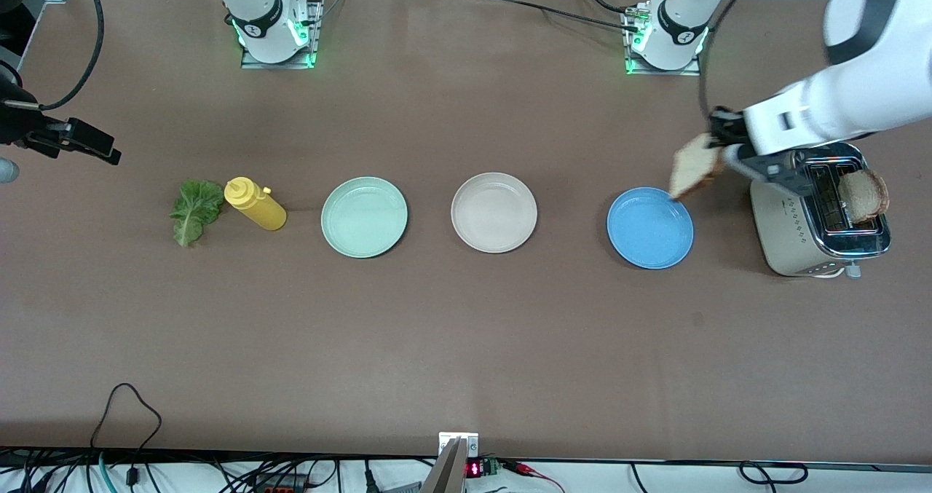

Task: Make sandwich in beige plate with both arms
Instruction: 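Lift the bread slice out and carry it to the beige plate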

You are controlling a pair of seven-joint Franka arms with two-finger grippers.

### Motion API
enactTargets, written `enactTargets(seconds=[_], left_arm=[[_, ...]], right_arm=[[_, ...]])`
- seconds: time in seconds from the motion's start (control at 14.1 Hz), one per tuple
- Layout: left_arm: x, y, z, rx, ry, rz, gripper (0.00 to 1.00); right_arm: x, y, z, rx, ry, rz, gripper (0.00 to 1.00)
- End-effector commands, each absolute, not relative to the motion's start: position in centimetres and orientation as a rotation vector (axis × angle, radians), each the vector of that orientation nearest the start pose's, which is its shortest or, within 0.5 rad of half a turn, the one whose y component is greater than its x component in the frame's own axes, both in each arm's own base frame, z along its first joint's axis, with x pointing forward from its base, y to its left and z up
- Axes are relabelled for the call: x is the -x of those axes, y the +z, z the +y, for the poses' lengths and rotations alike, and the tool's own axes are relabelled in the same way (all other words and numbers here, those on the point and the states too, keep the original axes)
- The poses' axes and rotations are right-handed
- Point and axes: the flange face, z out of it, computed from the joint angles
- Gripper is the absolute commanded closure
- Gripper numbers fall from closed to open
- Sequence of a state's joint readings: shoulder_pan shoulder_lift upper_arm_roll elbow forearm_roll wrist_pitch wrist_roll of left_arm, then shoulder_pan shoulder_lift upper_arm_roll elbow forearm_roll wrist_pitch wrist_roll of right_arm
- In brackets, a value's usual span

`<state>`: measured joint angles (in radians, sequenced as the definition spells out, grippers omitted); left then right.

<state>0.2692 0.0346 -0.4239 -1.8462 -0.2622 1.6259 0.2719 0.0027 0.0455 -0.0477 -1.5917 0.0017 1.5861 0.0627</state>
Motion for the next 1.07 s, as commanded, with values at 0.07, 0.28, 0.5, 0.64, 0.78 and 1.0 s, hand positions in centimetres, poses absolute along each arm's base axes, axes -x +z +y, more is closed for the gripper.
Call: enactTargets(seconds=[0.07, 0.28, 0.5, 0.64, 0.78, 1.0], left_arm=[[-54.8, 44.3, -17.8, 3.626, 0.396, 0.323, 1.0], [-56.6, 39.1, -20.2, 3.813, 0.5, 0.102, 1.0], [-56.8, 33.2, -23.4, 3.919, 0.717, -0.102, 1.0], [-56.2, 32.0, -25.9, 3.945, 0.706, -0.166, 1.0], [-55.6, 29.7, -28.3, 4.001, 0.711, -0.203, 1.0], [-55.4, 26.2, -28.6, 4.117, 0.54, 0.093, 1.0]], right_arm=[[-56.3, 59.4, -2.4, 3.136, 0.077, 0.173, 0.0], [-56.1, 59.4, -2.5, 3.136, 0.087, 0.176, 0.0], [-56.1, 59.4, -2.4, 3.128, 0.087, 0.178, 0.0], [-56.1, 59.4, -2.4, 3.128, 0.087, 0.178, 0.0], [-56.1, 59.3, -2.4, 3.128, 0.091, 0.181, 0.0], [-56.0, 59.3, -2.8, 3.126, 0.091, 0.19, 0.0]])
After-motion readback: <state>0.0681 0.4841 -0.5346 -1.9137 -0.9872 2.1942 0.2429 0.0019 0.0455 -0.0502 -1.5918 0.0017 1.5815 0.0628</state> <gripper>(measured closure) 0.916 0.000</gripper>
